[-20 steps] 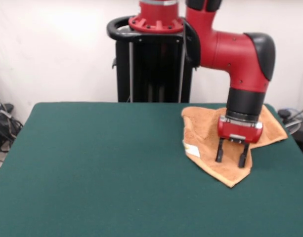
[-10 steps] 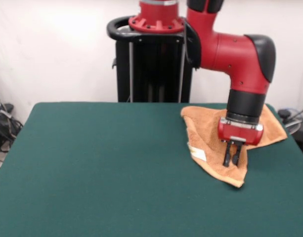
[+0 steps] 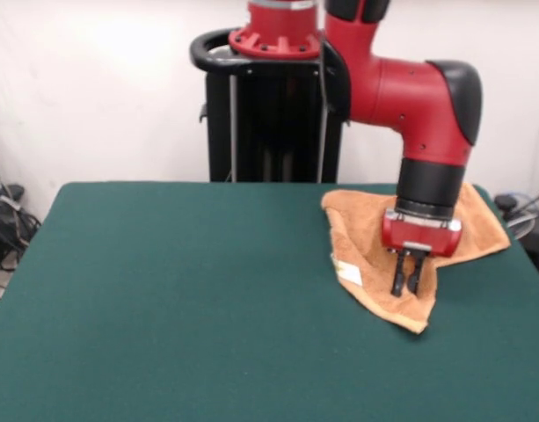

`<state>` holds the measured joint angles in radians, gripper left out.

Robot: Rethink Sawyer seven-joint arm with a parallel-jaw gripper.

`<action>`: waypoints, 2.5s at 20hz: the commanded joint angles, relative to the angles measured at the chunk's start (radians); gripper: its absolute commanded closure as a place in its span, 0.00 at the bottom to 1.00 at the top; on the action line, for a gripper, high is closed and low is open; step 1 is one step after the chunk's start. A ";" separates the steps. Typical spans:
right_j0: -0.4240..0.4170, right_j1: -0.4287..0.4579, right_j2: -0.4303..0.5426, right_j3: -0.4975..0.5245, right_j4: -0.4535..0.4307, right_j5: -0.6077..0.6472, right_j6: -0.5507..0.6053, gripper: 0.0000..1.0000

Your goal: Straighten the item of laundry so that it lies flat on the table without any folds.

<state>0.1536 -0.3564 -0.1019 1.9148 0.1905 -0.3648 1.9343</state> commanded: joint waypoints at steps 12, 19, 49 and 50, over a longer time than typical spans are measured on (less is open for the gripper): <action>-0.316 0.075 -0.114 -0.004 -0.383 -0.090 0.052 1.00; -0.413 -0.004 -0.137 0.036 -0.525 -0.058 0.059 1.00; -0.376 -0.013 -0.114 -0.027 -0.518 0.002 0.086 0.00; -0.395 -0.029 -0.088 -0.026 -0.534 0.047 0.083 0.00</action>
<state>-0.1864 -0.3932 -0.3097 1.9852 -0.3409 -0.5840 1.9343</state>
